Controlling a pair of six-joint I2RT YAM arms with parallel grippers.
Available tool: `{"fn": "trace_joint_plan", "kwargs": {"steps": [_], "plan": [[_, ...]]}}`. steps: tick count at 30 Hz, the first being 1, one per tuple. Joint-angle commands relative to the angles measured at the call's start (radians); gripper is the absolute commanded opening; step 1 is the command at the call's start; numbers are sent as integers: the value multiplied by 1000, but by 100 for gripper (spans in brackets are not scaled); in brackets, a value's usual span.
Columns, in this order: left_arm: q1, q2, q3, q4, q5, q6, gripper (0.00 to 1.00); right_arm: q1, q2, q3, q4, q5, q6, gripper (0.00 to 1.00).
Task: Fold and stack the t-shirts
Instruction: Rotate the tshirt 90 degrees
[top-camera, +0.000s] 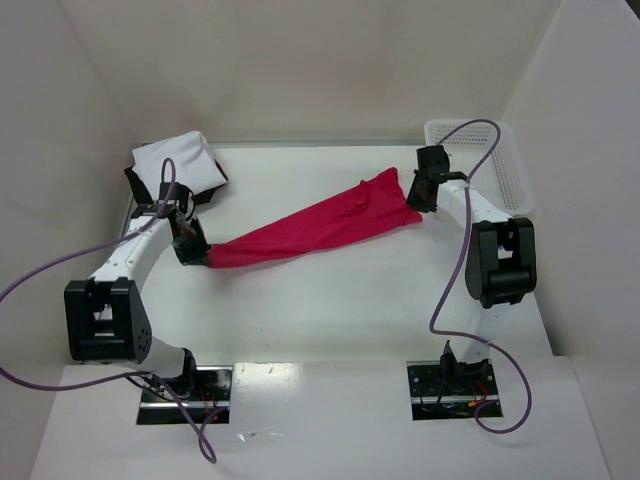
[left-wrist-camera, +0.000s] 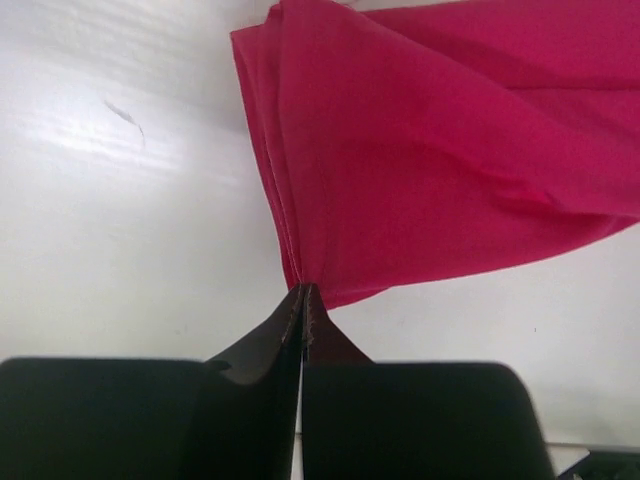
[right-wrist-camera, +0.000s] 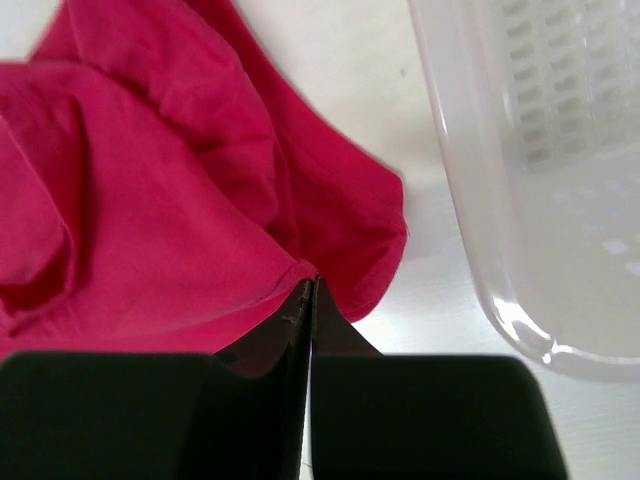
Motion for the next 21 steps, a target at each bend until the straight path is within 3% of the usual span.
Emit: {"fn": "trace_joint_plan", "kwargs": {"steps": [1, 4, 12, 18, 21], "plan": [[-58, -95, -43, -127, 21, -74, 0, -11, 46, 124, 25, 8, -25, 0], [-112, -141, -43, -185, 31, -117, 0, -11, 73, 164, 34, -15, -25, 0], [-420, -183, -103, -215, 103, -281, 0, 1, 198, 322, 14, -80, -37, 0], [-605, -201, -103, -155, 242, -344, 0, 10, 293, 430, 14, -103, -28, 0], [-698, -180, -89, -146, 281, -335, 0, 10, 330, 504, 14, -126, -39, 5]]}}
